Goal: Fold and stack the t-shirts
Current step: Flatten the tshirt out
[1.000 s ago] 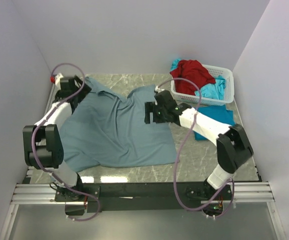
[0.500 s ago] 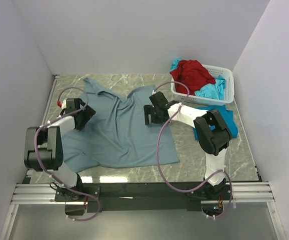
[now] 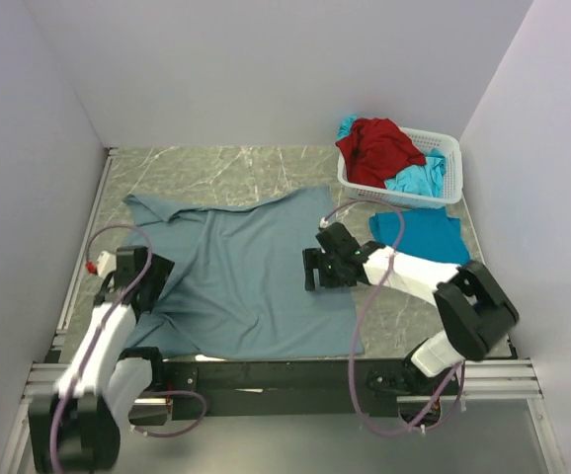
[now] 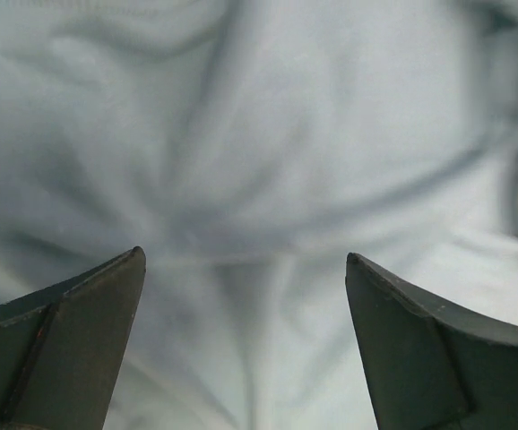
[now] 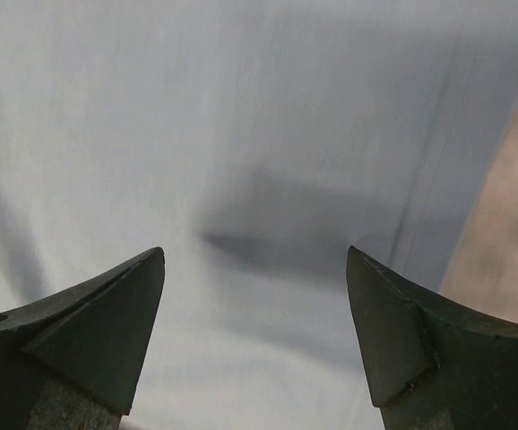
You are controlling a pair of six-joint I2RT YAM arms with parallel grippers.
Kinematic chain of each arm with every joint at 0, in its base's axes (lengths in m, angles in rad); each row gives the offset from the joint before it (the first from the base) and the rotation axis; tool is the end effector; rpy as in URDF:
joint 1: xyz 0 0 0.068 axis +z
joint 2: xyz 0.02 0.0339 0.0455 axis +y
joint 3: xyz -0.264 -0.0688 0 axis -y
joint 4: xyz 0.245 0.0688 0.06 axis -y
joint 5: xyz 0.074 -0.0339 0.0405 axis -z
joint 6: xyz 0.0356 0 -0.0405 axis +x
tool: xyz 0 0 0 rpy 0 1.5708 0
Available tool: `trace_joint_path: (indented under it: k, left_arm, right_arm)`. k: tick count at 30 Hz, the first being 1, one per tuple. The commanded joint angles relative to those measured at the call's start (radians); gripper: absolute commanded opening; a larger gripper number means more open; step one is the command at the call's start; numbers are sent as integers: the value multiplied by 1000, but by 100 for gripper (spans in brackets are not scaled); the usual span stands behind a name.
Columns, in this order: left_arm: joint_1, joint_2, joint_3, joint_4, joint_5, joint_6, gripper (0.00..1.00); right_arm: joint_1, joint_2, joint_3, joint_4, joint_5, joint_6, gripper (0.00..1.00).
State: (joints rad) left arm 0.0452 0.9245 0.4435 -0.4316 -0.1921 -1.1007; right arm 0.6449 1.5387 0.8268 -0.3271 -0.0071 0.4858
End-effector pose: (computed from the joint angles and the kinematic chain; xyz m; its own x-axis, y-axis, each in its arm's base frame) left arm 0.1721 0.0146 0.1779 -0.2144 -0.8857 -0.4117 -0.7775 0.4099 -0.4769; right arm 0.2330 0.1756 0.1683 -0.8911 -0.0860 -0.4456 -0.2125 0.9467 0.2422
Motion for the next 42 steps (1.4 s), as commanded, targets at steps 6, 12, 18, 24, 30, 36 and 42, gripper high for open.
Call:
trace_joint_path:
  k: [6,12,18,24,30,36,42]
  left_arm:
    - [-1,-205,151,20,-64,41,100]
    - [1,213,320,195,-17,53,100]
    - [7,572,480,357,33,105,100]
    - [18,826,639,503,58,137,99]
    - [33,1135,1028,476,167,193,98]
    - [35,1234,1297,496,165,245,98]
    - [45,1190,1247,424,184,274,98]
  right_arm:
    - [9,-131,141,-56,102,-21,89]
    - [-24,-81,190,-3,44,-30,89]
    - [-91,-81,155,0,21,-36,89]
    - [-134,-118,118,11,10,-38,89]
    - [-145,-127,132,5,35,-47,89]
    - [-151,-104,155,7,36,-50,89]
    - [-151,-25,231,-9,38,-85,89]
